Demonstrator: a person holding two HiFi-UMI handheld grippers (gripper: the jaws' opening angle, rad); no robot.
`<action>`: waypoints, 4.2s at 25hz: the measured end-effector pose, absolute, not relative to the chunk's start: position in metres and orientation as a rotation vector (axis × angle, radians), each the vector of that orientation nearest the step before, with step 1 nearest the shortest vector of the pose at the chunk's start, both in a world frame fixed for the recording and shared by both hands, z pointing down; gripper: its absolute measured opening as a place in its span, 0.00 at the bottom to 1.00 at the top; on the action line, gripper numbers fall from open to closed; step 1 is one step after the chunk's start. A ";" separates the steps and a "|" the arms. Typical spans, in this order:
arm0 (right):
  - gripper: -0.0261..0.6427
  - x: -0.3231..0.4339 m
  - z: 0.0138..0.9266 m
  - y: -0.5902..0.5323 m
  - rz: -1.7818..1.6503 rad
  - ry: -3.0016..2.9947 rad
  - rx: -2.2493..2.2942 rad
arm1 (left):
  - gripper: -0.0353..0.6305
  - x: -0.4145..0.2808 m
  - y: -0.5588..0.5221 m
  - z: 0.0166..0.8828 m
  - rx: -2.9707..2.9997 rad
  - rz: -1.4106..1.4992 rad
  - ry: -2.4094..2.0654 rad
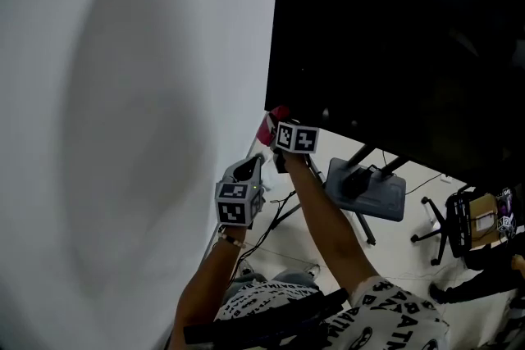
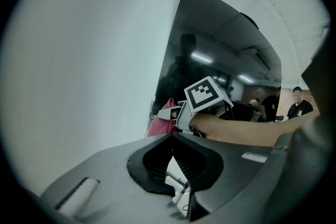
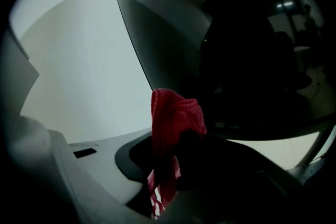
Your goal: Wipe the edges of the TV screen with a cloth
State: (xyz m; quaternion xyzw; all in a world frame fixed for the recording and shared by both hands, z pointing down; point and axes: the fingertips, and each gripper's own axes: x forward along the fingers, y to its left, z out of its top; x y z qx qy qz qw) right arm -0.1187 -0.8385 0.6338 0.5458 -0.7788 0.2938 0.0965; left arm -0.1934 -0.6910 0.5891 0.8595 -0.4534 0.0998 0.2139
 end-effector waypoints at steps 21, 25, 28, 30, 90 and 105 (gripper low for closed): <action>0.15 -0.159 0.581 -0.857 0.342 -2.217 1.705 | 0.05 -0.230 -0.685 0.584 2.316 0.206 -1.263; 0.15 -0.153 0.551 -0.858 0.273 -2.209 1.811 | 0.05 -0.228 -0.693 0.584 2.329 0.198 -1.271; 0.15 -0.150 0.525 -0.864 0.208 -2.194 1.862 | 0.05 -0.224 -0.699 0.569 2.356 0.170 -1.272; 0.15 -0.150 0.505 -0.869 0.189 -2.201 1.881 | 0.05 -0.222 -0.705 0.558 2.365 0.139 -1.270; 0.15 -0.166 -0.053 -0.894 -0.543 -2.274 2.208 | 0.05 -0.234 -0.783 0.189 2.799 -0.370 -1.444; 0.15 -0.042 0.060 -0.694 -0.410 -2.642 2.013 | 0.04 -0.134 -0.682 0.270 2.828 -0.269 -1.162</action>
